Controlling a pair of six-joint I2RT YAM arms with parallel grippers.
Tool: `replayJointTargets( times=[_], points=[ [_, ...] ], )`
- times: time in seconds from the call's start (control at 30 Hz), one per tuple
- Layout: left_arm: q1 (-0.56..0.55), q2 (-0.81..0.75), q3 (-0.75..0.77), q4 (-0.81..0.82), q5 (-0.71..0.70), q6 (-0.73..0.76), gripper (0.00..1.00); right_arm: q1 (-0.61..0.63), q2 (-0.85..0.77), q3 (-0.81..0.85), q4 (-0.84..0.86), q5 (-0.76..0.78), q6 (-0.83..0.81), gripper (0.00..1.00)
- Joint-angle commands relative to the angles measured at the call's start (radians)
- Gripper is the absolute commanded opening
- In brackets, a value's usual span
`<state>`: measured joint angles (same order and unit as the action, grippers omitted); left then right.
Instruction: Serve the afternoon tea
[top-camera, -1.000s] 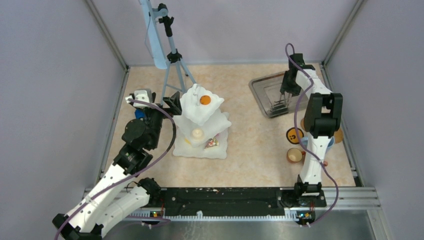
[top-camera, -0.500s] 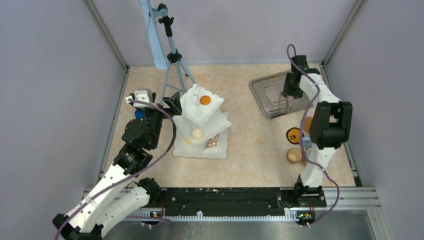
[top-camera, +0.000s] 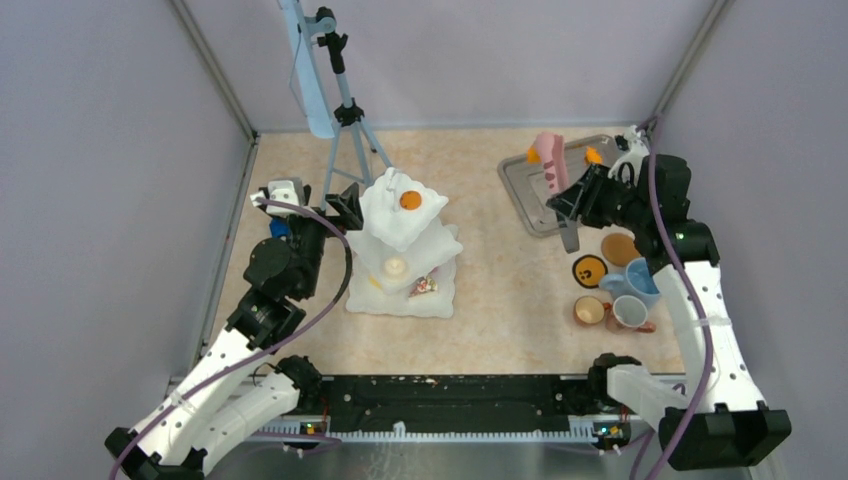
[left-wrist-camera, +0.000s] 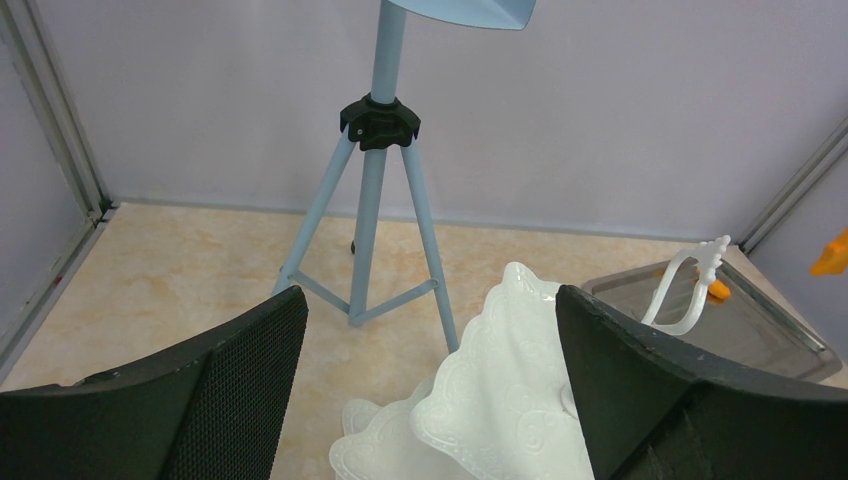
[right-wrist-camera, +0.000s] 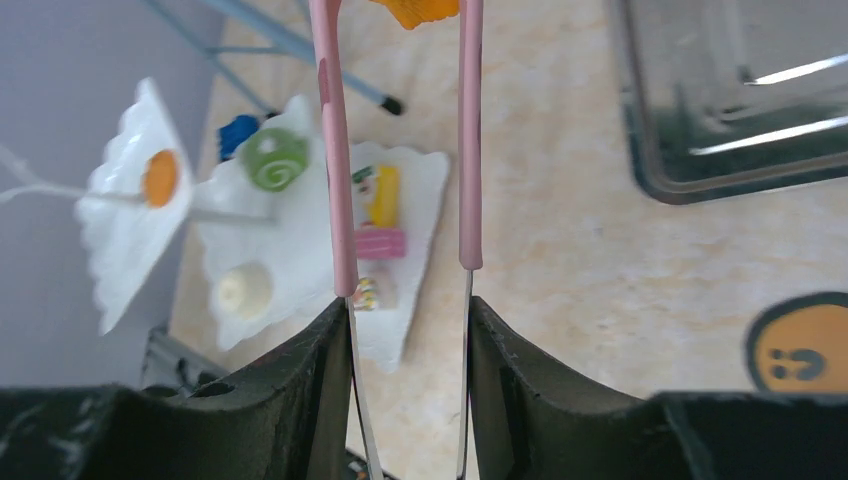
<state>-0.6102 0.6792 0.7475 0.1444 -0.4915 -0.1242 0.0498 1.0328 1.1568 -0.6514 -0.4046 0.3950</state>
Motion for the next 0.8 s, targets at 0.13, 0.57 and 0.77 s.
replayJointTargets(
  times=[0.13,0.57,0.77],
  points=[
    [0.003,0.004,0.015,0.015,-0.020,0.017,0.99,0.231,-0.079,0.042,0.150,-0.247,0.229,0.00],
    [0.004,0.006,0.012,0.017,-0.030,0.026,0.99,0.677,0.007,0.023,0.269,-0.040,0.326,0.01],
    [0.004,0.005,0.014,0.017,-0.029,0.026,0.99,0.741,0.056,0.010,0.284,-0.026,0.320,0.06]
  ],
)
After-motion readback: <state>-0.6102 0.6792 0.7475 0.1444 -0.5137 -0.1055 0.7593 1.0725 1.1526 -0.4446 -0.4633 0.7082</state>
